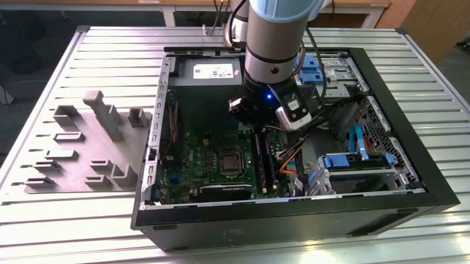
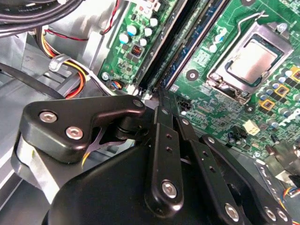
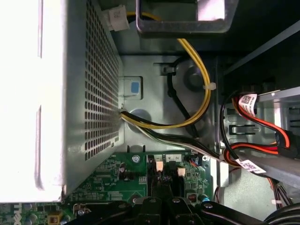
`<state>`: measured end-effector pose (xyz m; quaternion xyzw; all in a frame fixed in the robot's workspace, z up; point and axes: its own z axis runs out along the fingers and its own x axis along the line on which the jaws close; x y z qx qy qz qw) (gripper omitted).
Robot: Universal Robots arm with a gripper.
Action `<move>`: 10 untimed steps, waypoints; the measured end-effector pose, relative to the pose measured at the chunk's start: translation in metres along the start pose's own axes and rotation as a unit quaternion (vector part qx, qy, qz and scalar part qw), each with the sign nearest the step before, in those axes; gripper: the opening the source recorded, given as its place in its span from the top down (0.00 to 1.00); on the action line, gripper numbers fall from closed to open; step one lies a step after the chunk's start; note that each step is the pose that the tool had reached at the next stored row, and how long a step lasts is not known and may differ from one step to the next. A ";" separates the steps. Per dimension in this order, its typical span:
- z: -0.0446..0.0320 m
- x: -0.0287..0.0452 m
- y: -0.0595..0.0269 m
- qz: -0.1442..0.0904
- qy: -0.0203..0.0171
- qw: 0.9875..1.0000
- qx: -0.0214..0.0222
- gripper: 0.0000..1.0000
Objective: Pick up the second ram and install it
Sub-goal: 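Press down the second ram until it locks into place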
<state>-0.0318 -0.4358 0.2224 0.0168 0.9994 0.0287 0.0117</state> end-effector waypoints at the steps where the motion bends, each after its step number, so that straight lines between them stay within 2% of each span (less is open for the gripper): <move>1: 0.0010 0.0000 0.0000 0.000 0.000 1.000 0.000 0.89; 10: 0.0043 0.0001 -0.0002 0.000 0.000 1.000 0.000 0.89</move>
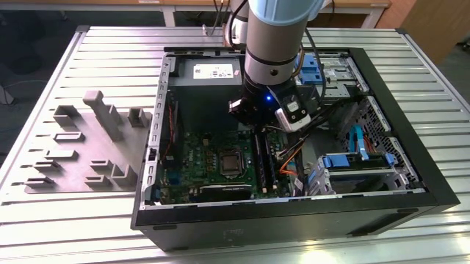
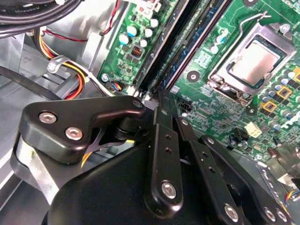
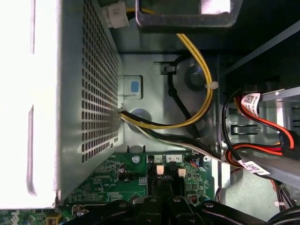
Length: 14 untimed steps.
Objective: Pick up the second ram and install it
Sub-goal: 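Press down the second ram until it locks into place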
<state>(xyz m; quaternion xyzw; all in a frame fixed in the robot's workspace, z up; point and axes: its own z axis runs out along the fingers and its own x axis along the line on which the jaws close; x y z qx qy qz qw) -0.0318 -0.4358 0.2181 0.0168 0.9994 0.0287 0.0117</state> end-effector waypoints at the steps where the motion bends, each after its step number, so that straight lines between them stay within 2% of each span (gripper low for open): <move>1: 0.0000 0.0000 0.0000 0.000 0.000 1.000 0.000 0.89; 11: 0.0023 0.0000 -0.0002 0.000 0.000 1.000 0.000 0.89; 14: 0.0004 -0.0001 0.0001 0.000 0.000 1.000 -0.001 0.89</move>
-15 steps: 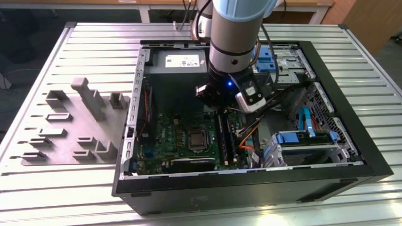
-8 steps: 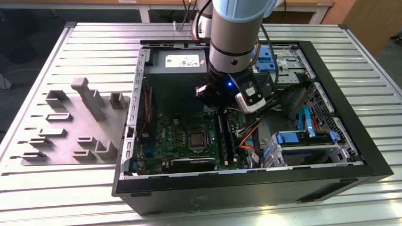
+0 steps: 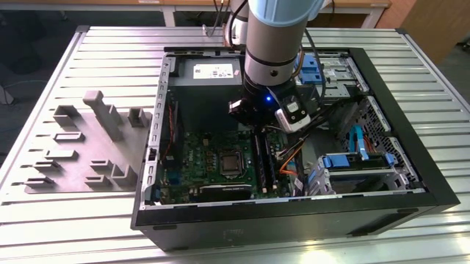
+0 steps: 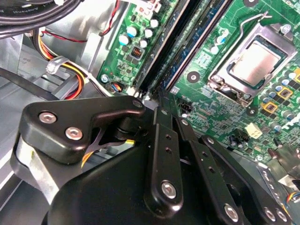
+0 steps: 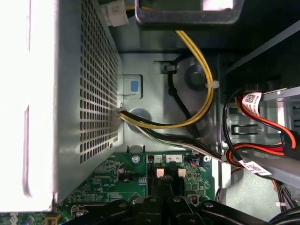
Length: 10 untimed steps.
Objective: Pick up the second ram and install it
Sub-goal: 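Press down the second ram until it locks into place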
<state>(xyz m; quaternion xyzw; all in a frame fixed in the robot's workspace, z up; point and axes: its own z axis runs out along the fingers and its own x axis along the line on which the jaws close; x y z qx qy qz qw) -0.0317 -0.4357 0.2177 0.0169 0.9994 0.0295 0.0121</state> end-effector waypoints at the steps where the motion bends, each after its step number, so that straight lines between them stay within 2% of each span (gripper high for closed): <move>1: -0.0016 -0.0001 0.0003 0.000 0.000 1.000 0.000 0.89; 5: -0.0096 -0.0002 0.0005 0.000 0.000 1.000 0.001 0.89; 10: -0.0110 -0.0002 -0.0011 0.000 0.000 1.000 0.002 0.89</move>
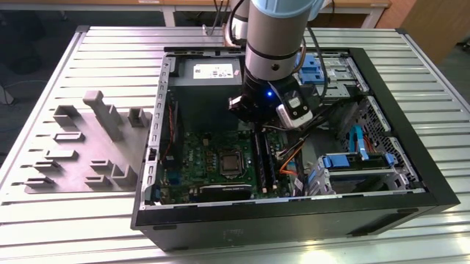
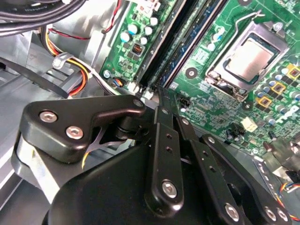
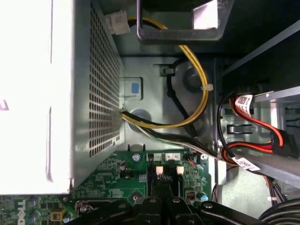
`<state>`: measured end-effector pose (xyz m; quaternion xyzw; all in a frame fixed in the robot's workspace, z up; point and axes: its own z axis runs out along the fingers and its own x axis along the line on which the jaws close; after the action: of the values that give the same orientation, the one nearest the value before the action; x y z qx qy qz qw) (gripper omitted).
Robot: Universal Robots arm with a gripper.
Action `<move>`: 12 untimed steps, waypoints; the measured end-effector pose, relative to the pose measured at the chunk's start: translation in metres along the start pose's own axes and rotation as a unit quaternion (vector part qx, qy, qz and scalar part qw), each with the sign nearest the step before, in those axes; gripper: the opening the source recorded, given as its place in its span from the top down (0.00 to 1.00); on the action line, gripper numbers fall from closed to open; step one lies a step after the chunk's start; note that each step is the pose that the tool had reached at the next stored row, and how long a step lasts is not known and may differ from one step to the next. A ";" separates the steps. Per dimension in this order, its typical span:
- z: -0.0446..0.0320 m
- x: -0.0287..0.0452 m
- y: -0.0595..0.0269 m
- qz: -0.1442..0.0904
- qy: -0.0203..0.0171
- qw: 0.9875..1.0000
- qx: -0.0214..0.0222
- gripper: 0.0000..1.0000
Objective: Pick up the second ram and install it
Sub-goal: 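Press down the second ram until it locks into place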
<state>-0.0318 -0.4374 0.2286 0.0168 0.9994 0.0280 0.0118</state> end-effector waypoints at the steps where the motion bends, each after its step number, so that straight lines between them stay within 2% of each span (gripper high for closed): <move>1: -0.0001 0.0000 -0.0017 0.000 0.000 1.000 0.000 0.89; 12: -0.0019 -0.0012 -0.0354 0.000 0.000 1.000 0.003 0.89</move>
<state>-0.0318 -0.4729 0.2286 0.0168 0.9995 0.0246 0.0118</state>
